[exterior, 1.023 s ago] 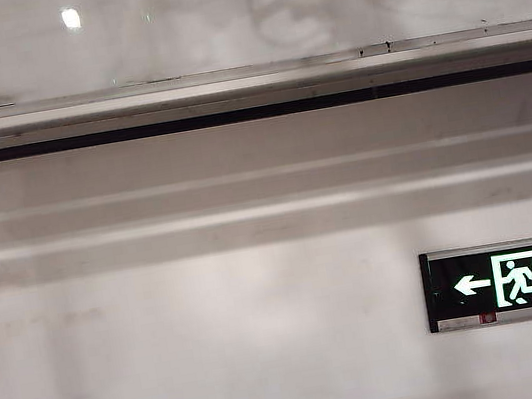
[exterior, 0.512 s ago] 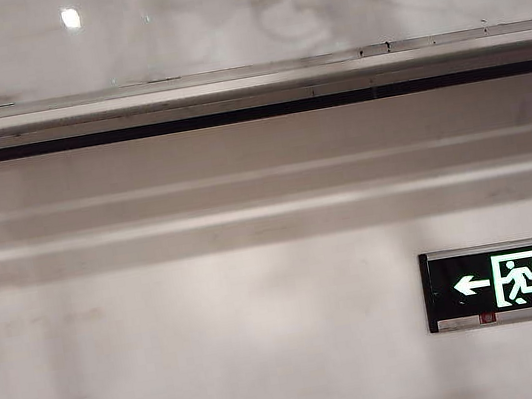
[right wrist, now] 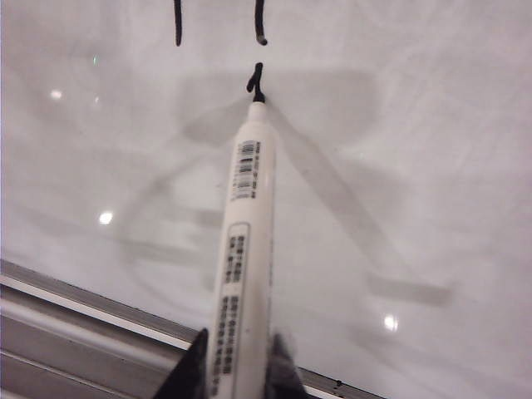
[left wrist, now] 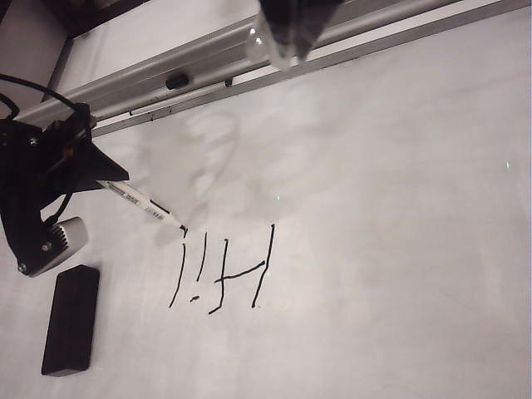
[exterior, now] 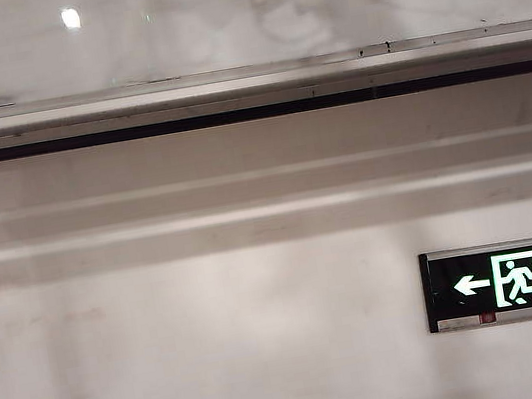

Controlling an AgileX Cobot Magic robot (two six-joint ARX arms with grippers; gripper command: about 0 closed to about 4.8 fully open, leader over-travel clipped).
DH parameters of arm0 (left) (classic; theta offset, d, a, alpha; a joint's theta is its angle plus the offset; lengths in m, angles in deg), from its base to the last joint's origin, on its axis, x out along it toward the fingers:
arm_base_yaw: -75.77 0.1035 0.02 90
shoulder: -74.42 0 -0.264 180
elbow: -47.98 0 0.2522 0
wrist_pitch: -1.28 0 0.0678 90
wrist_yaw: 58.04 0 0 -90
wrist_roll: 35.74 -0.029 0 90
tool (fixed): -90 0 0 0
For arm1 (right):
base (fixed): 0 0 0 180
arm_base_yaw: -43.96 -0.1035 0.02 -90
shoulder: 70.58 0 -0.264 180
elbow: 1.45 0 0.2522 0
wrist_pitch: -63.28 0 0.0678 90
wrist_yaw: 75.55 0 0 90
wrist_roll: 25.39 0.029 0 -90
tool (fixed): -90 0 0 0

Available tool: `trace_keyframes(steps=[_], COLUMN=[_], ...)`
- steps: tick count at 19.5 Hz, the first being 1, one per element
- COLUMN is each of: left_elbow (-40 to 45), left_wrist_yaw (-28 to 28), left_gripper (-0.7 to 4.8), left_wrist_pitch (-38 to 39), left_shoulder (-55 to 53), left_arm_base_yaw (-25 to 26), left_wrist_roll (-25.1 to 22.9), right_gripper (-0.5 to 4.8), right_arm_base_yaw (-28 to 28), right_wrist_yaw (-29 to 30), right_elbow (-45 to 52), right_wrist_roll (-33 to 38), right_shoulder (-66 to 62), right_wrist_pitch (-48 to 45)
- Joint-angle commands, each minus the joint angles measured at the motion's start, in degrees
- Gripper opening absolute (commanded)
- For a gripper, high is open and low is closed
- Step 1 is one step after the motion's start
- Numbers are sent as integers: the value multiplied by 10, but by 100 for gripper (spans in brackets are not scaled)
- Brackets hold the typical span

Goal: Take a marker from the whiteboard tray, write "Hi!" on the whiteboard, and then put the marker back vertically into the whiteboard tray.

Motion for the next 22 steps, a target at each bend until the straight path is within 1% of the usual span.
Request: trace_keyframes(steps=[1,6,11,12,15,17,19,22], left_elbow=[-2,-2,-2,-2,-2,-2,-2,-2], left_wrist_yaw=[-3,-3,-3,-12,-88,-116,-117,-103], left_gripper=[-5,-5,-5,-6,-5,-5,-5,-5], left_wrist_pitch=[-4,-3,-2,-2,-10,-15,-14,-17], left_shoulder=[2,2,2,2,0,-3,-7,-14], left_arm_base_yaw=[0,0,0,0,0,0,-5,-24], left_wrist_roll=[0,0,0,0,-1,-1,2,26], right_gripper=[-5,-5,-5,-5,-5,-5,-5,-5], right_arm_base_yaw=[-1,-1,-3,-6,-9,-9,-9,-9], right_wrist_yaw=[9,10,14,13,12,12,12,9], right_elbow=[-3,-3,-5,-5,-5,-5,-5,-5], right_wrist_roll=[2,2,3,3,3,3,3,3], right_shoulder=[3,3,27,37,72,92,109,126], right_wrist_pitch=[-12,-20,-5,1,38,60,73,88])
